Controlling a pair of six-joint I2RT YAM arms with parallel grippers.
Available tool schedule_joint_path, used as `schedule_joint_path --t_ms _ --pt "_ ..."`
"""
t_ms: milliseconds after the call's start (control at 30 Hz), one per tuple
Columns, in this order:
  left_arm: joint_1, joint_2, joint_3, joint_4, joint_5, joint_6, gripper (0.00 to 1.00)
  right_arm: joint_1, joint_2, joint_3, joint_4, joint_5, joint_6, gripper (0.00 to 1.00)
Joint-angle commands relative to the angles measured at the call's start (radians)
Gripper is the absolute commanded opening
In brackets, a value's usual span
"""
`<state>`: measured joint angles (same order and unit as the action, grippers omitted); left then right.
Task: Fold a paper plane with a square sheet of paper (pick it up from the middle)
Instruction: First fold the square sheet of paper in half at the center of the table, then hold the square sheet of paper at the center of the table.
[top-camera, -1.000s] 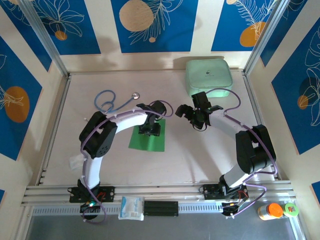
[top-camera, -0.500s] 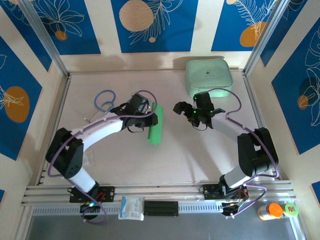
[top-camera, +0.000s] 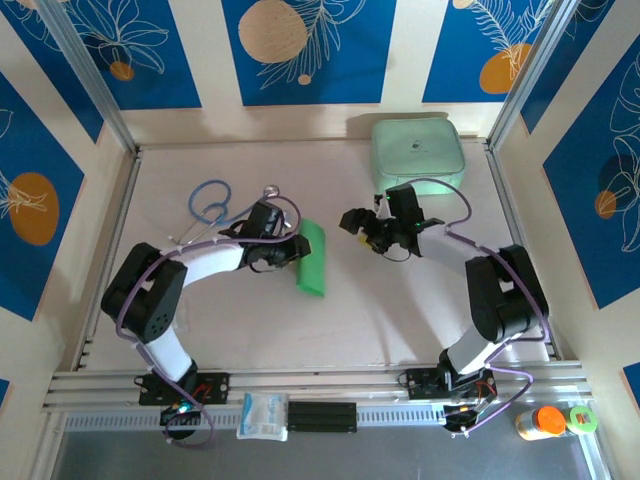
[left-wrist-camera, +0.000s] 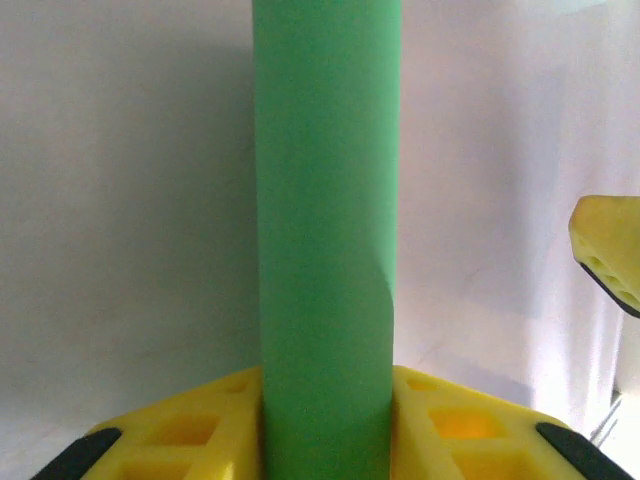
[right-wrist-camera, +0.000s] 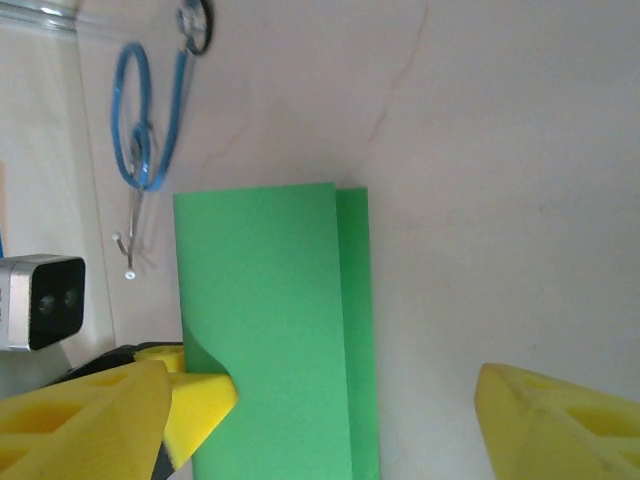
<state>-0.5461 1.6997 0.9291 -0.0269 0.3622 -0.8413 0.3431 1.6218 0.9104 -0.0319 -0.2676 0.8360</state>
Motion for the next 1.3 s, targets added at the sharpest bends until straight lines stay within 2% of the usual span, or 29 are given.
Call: schedule_joint_path --t_ms 0,200,267,400,667,967,1133,1267 --pt "0.009 0.015 -0.025 0.025 -0.02 0.033 0.32 0.043 0.058 0.062 -0.081 -0.036 -0.039 0.71" --pt "0.009 0.028 -0.024 -0.042 -0.062 0.088 0.3 0.118 0.16 0.129 -0.12 -0.053 -0.038 0.41" --pt "0.009 0.033 -0.024 -0.044 -0.061 0.092 0.3 0.14 0.186 0.155 -0.134 -0.056 -0.043 0.33" --pt "0.009 0.051 -0.016 -0.054 -0.059 0.091 0.3 0.182 0.244 0.209 -0.185 -0.039 -0.052 0.23" --pt "0.009 0.067 -0.013 -0.061 -0.069 0.074 0.3 0.204 0.319 0.262 -0.249 -0.012 -0.065 0.16" --pt "0.008 0.097 -0.003 -0.128 -0.109 0.05 0.31 0.199 0.36 0.297 -0.307 0.001 -0.078 0.16" --pt "0.006 0.117 0.005 -0.177 -0.142 0.056 0.32 0.174 0.247 0.238 -0.216 -0.008 -0.049 0.2" --pt "0.003 0.142 0.013 -0.202 -0.15 0.06 0.32 0.146 0.156 0.186 -0.178 0.053 -0.034 0.24"
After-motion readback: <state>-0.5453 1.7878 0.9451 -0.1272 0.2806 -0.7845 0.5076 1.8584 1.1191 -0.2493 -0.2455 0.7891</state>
